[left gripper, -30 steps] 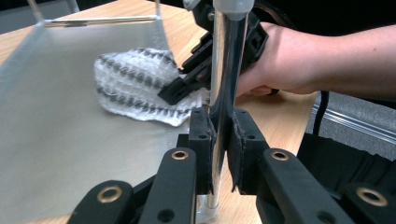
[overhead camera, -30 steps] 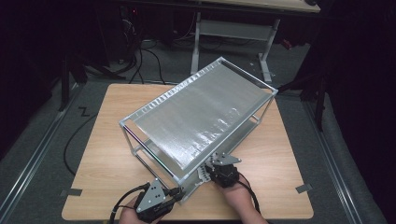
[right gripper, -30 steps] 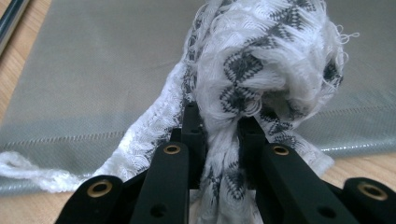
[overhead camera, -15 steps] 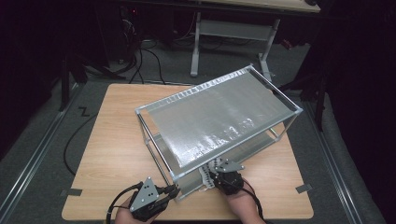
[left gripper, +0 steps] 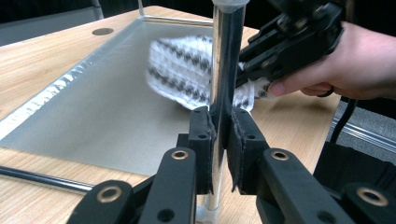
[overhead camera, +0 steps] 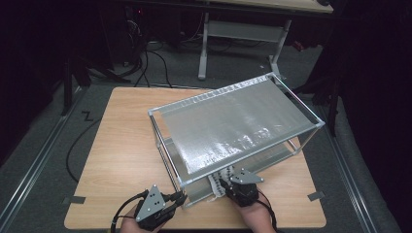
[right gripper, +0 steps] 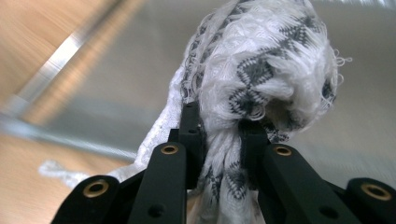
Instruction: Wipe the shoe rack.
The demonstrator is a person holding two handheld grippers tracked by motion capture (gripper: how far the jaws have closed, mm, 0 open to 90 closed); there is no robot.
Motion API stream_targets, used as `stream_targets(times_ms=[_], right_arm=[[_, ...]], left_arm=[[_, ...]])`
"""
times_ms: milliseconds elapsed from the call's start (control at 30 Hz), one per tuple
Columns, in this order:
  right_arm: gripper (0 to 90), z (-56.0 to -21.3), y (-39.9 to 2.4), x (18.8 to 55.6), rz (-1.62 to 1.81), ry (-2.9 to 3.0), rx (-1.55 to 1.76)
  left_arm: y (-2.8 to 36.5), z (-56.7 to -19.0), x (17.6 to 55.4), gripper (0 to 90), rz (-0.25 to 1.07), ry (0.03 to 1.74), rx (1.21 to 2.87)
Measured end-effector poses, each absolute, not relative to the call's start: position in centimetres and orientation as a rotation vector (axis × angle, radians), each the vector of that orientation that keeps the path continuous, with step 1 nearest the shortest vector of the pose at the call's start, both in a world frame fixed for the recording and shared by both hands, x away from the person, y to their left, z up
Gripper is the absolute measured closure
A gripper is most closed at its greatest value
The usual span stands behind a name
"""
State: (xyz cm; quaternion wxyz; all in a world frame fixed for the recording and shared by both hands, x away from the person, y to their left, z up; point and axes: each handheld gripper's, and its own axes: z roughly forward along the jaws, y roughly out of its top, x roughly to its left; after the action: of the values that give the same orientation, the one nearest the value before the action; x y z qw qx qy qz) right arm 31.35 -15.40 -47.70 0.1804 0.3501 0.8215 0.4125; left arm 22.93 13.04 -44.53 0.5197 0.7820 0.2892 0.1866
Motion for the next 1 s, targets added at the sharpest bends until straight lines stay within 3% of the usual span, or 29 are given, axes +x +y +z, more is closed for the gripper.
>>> stream_targets(times_ms=[267,367,500,733,900,1000], right_arm=[[74.0,-48.5,-10.2,29.8,1.214,2.435,0.822],[67.6,-49.4,-8.8,30.0,1.145,2.462,0.819],[55.2,-49.4,-9.0,30.2,1.168,2.456,0.934],[48.9,-48.1,-10.7,29.3,1.221,2.367,0.908],[49.8,-47.2,-11.0,29.0,1.264,2.3,0.89],[60.5,-46.8,-10.3,28.8,1.322,2.249,0.849]], left_arm=[[13.3,-44.4,22.8,80.4,0.452,0.69,1.86],[13.3,-44.4,22.8,80.4,0.452,0.684,1.869],[13.3,-44.4,22.8,80.3,0.458,0.675,1.875],[14.0,-44.3,22.6,80.1,0.484,0.692,1.899],[14.5,-44.3,22.6,80.2,0.482,0.709,1.891],[14.5,-44.3,22.5,80.3,0.481,0.708,1.899]])
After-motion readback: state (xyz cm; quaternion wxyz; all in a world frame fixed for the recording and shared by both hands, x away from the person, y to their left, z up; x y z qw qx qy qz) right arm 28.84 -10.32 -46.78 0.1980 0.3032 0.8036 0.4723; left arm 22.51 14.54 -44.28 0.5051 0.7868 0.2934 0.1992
